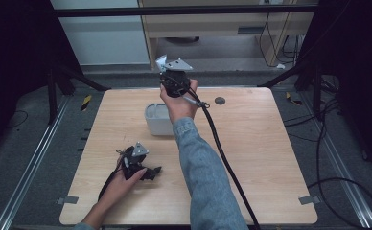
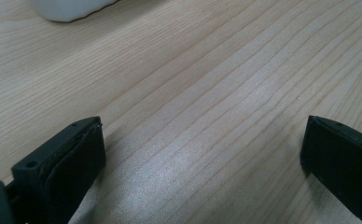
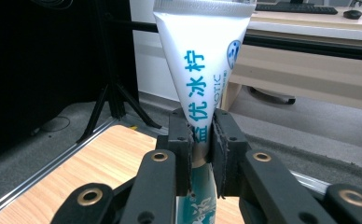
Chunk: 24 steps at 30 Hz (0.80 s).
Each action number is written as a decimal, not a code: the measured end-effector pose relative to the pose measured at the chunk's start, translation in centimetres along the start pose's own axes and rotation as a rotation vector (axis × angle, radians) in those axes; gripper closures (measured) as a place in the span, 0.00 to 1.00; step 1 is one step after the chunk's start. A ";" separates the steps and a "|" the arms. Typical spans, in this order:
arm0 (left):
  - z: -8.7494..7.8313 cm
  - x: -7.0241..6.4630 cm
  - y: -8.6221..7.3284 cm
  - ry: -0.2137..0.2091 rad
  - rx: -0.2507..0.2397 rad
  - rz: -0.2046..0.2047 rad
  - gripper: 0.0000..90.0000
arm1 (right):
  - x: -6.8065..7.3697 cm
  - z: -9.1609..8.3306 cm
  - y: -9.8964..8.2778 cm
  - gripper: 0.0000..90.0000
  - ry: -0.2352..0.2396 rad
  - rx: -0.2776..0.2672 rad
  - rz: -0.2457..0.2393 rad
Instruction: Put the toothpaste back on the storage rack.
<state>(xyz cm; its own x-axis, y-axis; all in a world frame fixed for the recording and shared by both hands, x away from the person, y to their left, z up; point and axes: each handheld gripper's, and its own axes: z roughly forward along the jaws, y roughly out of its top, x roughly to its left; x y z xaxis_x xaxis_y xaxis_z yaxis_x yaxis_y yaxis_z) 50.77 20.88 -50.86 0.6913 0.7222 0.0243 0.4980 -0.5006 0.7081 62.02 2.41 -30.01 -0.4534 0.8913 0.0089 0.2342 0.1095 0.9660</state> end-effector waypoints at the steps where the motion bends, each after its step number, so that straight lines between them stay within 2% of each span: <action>1: 0.0 0.0 0.0 0.000 0.000 0.000 0.00 | 0.1 0.1 -0.1 0.88 0.001 0.003 -0.001; 10: 0.0 0.0 0.0 -0.001 0.000 -0.002 0.00 | 1.0 1.2 -1.4 0.88 0.010 0.034 -0.019; 13: 0.0 0.0 0.0 -0.001 0.000 -0.002 0.00 | 1.6 1.8 -2.4 0.88 0.009 0.058 -0.048; 24: 0.0 0.0 0.0 -0.002 0.000 -0.001 0.00 | 1.6 2.3 -3.5 0.88 0.013 0.078 -0.036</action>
<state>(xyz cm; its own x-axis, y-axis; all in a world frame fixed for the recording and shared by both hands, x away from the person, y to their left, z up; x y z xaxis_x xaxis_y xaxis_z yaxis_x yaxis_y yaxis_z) 50.78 20.87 -50.86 0.6916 0.7219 0.0220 0.4989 -0.4996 0.7082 62.43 4.47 -33.93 -0.4737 0.8804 -0.0218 0.2832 0.1757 0.9428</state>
